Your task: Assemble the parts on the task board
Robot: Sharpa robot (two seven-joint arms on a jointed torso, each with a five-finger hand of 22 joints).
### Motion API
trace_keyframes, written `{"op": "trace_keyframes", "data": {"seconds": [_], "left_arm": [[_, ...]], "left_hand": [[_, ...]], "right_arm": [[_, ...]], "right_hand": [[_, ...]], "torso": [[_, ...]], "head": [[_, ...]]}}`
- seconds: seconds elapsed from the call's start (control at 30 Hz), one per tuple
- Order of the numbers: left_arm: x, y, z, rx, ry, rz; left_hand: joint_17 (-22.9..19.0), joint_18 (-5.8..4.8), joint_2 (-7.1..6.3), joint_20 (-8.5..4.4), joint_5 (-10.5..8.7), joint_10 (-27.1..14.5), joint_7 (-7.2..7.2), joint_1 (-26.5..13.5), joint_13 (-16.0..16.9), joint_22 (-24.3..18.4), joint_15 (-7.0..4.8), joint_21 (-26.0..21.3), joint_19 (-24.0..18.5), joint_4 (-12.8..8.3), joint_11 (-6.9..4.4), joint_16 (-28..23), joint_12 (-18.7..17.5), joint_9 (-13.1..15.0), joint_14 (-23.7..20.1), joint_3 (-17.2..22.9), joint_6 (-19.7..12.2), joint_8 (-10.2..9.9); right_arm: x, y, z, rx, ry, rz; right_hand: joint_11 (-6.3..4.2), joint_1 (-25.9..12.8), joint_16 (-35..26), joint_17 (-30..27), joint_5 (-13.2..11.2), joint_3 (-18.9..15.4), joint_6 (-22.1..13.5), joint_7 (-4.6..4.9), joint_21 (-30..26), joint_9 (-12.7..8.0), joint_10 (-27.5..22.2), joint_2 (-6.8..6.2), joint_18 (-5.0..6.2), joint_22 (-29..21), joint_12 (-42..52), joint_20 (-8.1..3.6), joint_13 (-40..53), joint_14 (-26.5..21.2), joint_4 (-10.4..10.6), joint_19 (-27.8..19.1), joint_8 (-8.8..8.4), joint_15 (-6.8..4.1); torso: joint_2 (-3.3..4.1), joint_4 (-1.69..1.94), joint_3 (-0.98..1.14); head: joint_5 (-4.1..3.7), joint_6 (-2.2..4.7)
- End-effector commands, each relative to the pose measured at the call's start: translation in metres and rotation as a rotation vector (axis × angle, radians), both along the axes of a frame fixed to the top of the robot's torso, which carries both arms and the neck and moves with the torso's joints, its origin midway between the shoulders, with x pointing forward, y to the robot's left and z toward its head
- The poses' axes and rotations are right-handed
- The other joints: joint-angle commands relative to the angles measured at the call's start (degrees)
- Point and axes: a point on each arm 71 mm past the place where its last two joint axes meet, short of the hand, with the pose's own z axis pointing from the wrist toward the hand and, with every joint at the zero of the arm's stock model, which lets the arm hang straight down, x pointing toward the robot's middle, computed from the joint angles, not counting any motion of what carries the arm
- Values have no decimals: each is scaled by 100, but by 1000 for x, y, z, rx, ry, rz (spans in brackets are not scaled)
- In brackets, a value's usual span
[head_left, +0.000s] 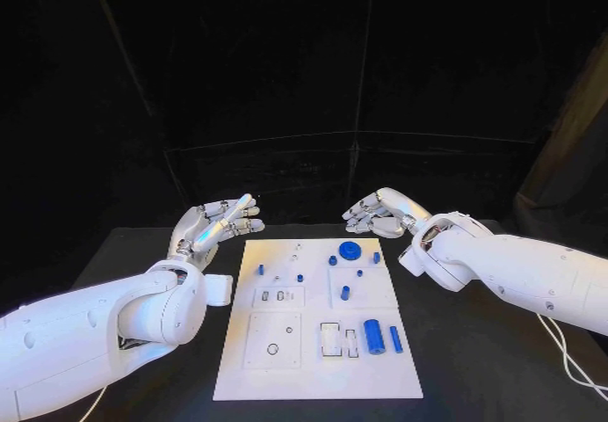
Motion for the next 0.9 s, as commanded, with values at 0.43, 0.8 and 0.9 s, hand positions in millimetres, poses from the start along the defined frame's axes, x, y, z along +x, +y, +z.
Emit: {"op": "trace_keyframes", "data": {"seconds": [0.43,0.8,0.9], "left_arm": [[-16,-17,4,-15,-16,-144],[-19,-19,4,-35,-3,-163],[-19,-18,5,-36,-4,-164]], "left_hand": [[26,72,19,-17,24,46,14,81,-18,-46,-1,-32,91,-62,31,-52,-105,-34,93,-2,57,-68],[32,70,36,-16,24,38,21,79,-21,-59,4,-49,98,-63,38,-70,-130,-40,96,0,57,-84],[32,70,36,-16,24,38,21,79,-21,-59,4,-49,98,-63,38,-70,-130,-40,95,0,57,-84]], "right_arm": [[9,37,-7,-618,-127,50],[10,43,-9,-697,-124,62],[10,44,-9,-705,-124,63]], "right_hand": [[-247,-387,1438,1222,-145,202,267,-232,2132,-7,251,-380,108,1279,-211,-430,33,1571,12,587,-291,-429],[-227,-440,2349,1911,-157,327,127,-247,2903,-5,-12,-430,65,1945,-203,-412,32,1532,41,634,-291,-423],[-225,-447,2501,2019,-156,356,123,-248,3096,-4,-17,-425,37,2173,-198,-407,34,1506,51,693,-289,-422]], "torso": [[420,146,-58],[511,176,-73],[528,185,-73]], "head": [[-163,85],[-215,101],[-238,92]]}}
